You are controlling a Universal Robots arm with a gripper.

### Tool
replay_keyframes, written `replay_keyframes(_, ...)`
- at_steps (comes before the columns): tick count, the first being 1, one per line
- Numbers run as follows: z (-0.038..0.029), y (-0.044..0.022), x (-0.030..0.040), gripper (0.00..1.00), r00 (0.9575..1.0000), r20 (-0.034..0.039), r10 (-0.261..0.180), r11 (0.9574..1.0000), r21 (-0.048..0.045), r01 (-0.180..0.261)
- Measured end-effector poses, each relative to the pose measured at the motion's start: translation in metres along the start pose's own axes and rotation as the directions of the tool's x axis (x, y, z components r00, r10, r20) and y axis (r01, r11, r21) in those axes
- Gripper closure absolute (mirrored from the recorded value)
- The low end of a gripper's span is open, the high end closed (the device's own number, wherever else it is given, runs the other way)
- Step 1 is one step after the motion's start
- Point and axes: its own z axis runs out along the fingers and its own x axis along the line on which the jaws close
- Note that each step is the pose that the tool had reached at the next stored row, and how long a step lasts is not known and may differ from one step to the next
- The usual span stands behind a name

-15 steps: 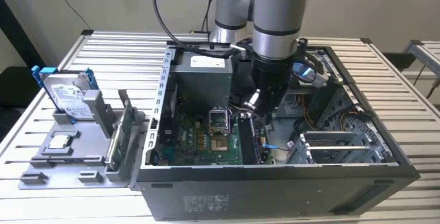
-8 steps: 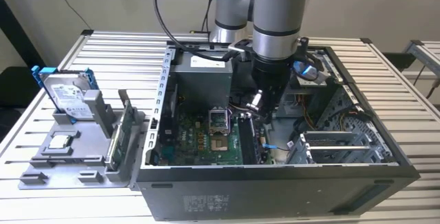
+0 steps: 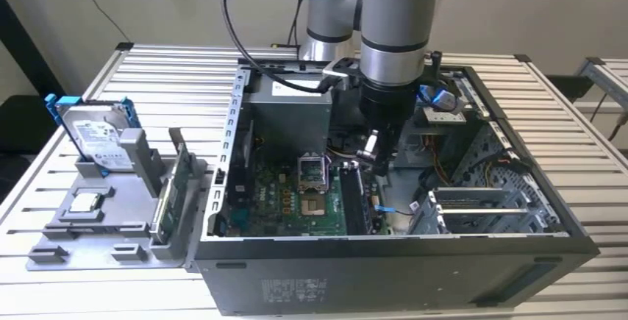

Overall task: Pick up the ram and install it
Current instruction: 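Press down the ram until it locks into place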

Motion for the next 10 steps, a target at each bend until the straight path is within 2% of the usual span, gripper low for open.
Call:
replay_keyframes(2,0.0000,0.0000,0.0000,0.89,0.9993,0.0053,-0.036,0.9993,0.0000,0.036)
replay_keyframes(5,0.0000,0.0000,0.0000,0.89,0.9959,0.0133,-0.090,0.9959,0.0003,0.090)
replay_keyframes(8,0.0000,0.0000,0.0000,0.89,0.9894,0.0213,-0.144,0.9896,0.0011,0.144)
replay_keyframes(10,0.0001,0.0000,0.0000,0.89,0.9834,0.0266,-0.180,0.9837,0.0019,0.180)
